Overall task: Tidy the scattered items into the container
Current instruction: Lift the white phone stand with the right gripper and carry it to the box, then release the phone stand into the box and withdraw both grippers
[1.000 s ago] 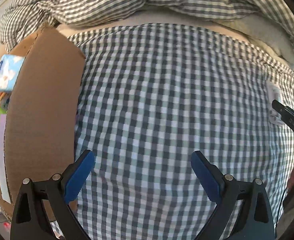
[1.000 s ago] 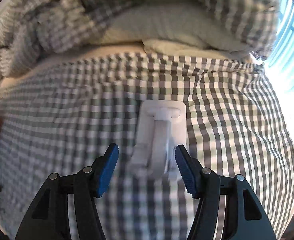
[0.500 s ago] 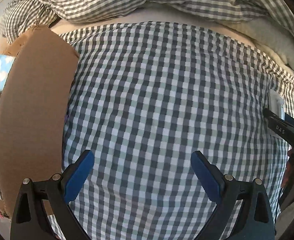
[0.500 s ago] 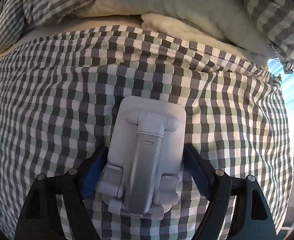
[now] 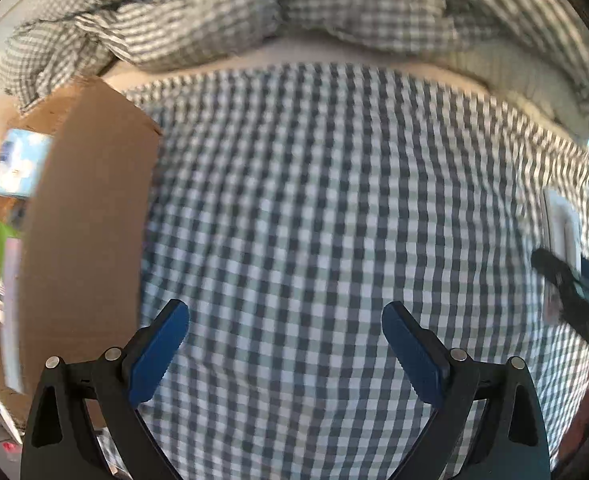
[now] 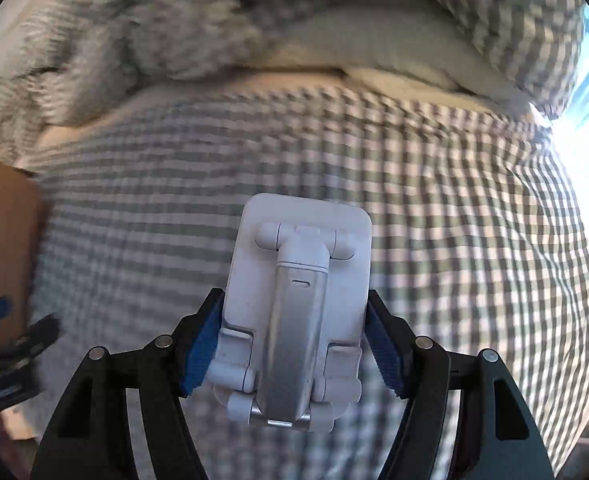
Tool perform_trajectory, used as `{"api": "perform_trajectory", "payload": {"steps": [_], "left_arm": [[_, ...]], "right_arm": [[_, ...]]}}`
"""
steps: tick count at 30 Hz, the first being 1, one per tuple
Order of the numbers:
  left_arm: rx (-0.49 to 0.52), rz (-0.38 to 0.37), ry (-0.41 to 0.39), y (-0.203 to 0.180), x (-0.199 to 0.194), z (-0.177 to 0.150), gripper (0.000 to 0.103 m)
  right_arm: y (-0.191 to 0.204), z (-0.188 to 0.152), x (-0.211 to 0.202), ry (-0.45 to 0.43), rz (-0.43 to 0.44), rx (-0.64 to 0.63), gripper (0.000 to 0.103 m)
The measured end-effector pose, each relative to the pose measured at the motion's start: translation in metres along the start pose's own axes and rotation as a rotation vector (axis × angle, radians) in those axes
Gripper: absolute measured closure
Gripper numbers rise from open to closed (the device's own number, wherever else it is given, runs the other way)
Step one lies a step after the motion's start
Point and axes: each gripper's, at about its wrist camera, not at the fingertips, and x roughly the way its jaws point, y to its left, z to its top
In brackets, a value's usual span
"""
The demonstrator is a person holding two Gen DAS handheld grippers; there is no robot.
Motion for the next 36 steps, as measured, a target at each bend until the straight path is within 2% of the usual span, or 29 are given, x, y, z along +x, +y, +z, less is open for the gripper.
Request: {"api": "perform_trajectory", "payload": {"steps": [4, 8, 14, 16, 19, 22, 26, 28, 31, 36], "left_arm": [[-0.045, 0.001, -0.061, 0.037, -0.036, 0.009, 0.003], [-0.083, 0.005, -0.127, 0.093, -0.073, 0.012, 0.003], [-0.147, 0.122, -0.188, 0.212, -0.105, -0.006, 0.003], [-0.181, 0.135, -0.174, 0.252, -0.102, -0.017, 0.003], [-0.227, 0.181, -0.122, 0.31, -0.092, -0.015, 0.002], [-0.254, 0.183, -0.079, 0.343, -0.076, -0.021, 0.002], [-0.235, 0.137, -0.078, 0.35, -0.063, -0.028, 0.002], [-0.224, 0.109, -0.079, 0.349, -0.057, -0.028, 0.002], [-0.206, 0.076, -0.069, 0.342, -0.049, -0.023, 0.002], [-0.129, 0.045, -0.112, 0.31, -0.069, -0.005, 0.002]], "right_arm": [[0.056, -0.001, -0.054, -0.049, 0.092, -0.054, 0.035], [0.144, 0.001, -0.09, -0.095, 0.177, -0.136, 0.035], [0.269, -0.003, -0.113, -0.128, 0.318, -0.237, 0.035], [0.319, -0.007, -0.109, -0.126, 0.368, -0.295, 0.036], [0.382, -0.013, -0.103, -0.126, 0.404, -0.37, 0.036], [0.427, -0.018, -0.087, -0.127, 0.381, -0.424, 0.036], [0.447, -0.025, -0.063, -0.095, 0.301, -0.436, 0.036], [0.446, -0.024, -0.064, -0.121, 0.253, -0.432, 0.035], [0.435, -0.018, -0.074, -0.164, 0.185, -0.426, 0.024], [0.392, -0.005, -0.099, -0.188, 0.107, -0.356, 0.024]]}}
